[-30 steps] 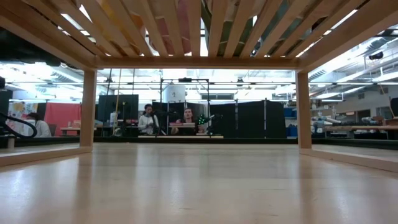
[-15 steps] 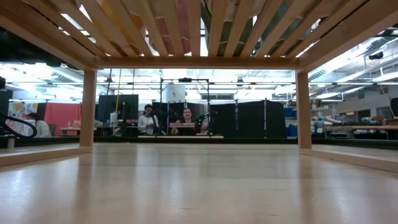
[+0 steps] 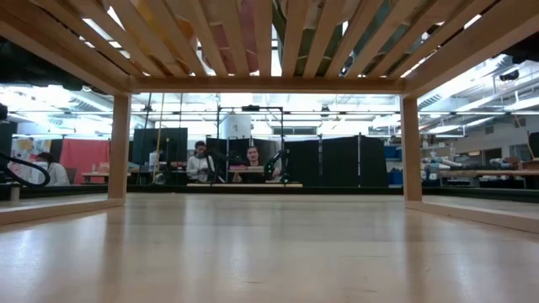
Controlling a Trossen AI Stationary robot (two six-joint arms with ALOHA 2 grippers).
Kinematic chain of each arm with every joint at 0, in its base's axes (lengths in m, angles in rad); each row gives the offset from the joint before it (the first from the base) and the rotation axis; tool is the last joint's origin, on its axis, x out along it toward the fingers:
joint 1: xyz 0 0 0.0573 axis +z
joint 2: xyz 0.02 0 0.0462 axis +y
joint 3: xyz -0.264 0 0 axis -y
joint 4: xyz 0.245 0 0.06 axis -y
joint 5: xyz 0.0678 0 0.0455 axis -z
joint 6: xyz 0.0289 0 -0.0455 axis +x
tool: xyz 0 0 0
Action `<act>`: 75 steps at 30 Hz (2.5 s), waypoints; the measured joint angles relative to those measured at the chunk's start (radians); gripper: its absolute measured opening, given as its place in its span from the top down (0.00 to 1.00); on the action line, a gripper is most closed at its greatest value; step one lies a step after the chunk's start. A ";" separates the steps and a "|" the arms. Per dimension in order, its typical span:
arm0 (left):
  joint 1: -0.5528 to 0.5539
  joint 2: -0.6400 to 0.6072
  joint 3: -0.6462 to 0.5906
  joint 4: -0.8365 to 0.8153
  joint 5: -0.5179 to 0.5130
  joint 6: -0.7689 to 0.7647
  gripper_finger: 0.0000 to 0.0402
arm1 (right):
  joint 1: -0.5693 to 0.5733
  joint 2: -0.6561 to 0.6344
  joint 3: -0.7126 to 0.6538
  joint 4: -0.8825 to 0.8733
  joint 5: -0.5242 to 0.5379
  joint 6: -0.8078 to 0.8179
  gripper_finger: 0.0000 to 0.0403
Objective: Place coffee mugs
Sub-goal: Return to Home Position
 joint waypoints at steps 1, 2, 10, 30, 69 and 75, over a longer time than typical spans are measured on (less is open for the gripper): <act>0.000 0.000 0.000 0.000 0.000 0.000 0.72 | 0.000 -0.009 -0.007 0.001 0.000 0.002 0.41; 0.000 0.000 0.000 0.000 0.000 0.000 0.72 | 0.000 -0.018 -0.013 0.001 0.000 0.002 0.41; 0.000 0.000 0.000 -0.001 0.000 -0.001 0.72 | -0.001 -0.075 -0.081 0.039 0.005 0.003 0.41; 0.000 0.001 -0.001 -0.002 0.000 -0.002 0.72 | -0.001 -0.081 -0.117 -0.057 0.174 -0.016 0.41; -0.001 0.001 -0.001 0.000 0.000 -0.002 0.72 | -0.002 -0.081 -0.117 -0.116 0.263 -0.080 0.41; -0.001 0.001 -0.001 0.000 0.000 -0.002 0.72 | -0.002 -0.081 -0.117 -0.116 0.262 -0.080 0.41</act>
